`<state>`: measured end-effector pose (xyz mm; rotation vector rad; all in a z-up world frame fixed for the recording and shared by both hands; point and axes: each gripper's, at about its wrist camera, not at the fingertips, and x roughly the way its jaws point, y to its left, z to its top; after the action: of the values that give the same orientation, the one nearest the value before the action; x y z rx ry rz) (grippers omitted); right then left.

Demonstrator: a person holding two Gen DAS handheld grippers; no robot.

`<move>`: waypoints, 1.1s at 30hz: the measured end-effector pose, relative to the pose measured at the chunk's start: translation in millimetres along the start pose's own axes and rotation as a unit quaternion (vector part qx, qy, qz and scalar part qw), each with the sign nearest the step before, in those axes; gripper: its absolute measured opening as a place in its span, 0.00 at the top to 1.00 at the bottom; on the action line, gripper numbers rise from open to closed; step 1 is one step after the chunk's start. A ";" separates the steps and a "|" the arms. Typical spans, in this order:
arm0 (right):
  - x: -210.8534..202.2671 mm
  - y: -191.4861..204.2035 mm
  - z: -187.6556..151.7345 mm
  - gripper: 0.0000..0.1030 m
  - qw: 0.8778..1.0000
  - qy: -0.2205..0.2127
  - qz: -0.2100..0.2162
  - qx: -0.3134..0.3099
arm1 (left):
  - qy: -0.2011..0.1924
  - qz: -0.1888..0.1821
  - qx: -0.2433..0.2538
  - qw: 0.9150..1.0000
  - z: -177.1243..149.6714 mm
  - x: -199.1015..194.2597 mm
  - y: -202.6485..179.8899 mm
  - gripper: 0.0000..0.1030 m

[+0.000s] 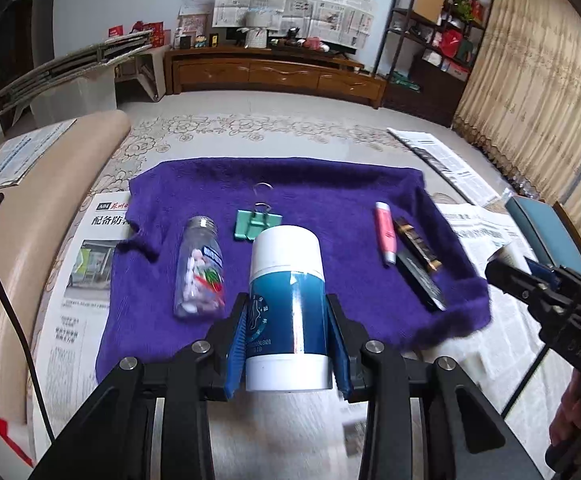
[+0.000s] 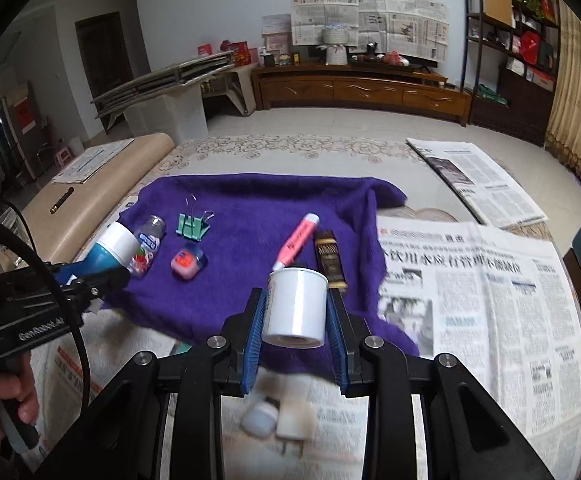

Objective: Organize rigid objects
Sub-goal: 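Carry the deodorant stick and white cup onto the towel while both grippers release them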

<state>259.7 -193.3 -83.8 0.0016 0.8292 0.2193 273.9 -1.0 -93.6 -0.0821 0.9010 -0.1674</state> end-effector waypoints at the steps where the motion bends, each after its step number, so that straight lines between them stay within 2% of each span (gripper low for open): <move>1: 5.1 1.6 4.6 0.71 1.000 -0.001 0.003 -0.002 | 0.004 0.001 -0.003 1.000 3.6 8.8 3.2 0.67; 11: 67.3 23.9 25.0 0.71 0.998 0.042 0.017 -0.043 | 0.038 0.011 -0.012 0.999 10.8 60.6 15.5 0.66; 22: 108.4 37.6 22.7 0.71 0.992 0.098 0.033 -0.069 | 0.048 0.034 0.014 0.998 17.0 61.5 16.8 0.67; 33: 124.3 42.0 15.4 0.71 0.989 0.115 0.027 -0.088 | 0.066 0.039 0.032 0.997 14.3 73.0 8.4 0.67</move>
<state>344.2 -126.8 -160.6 -0.1701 1.0369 0.3478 330.5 -5.8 -142.4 0.0251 1.0287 -0.1302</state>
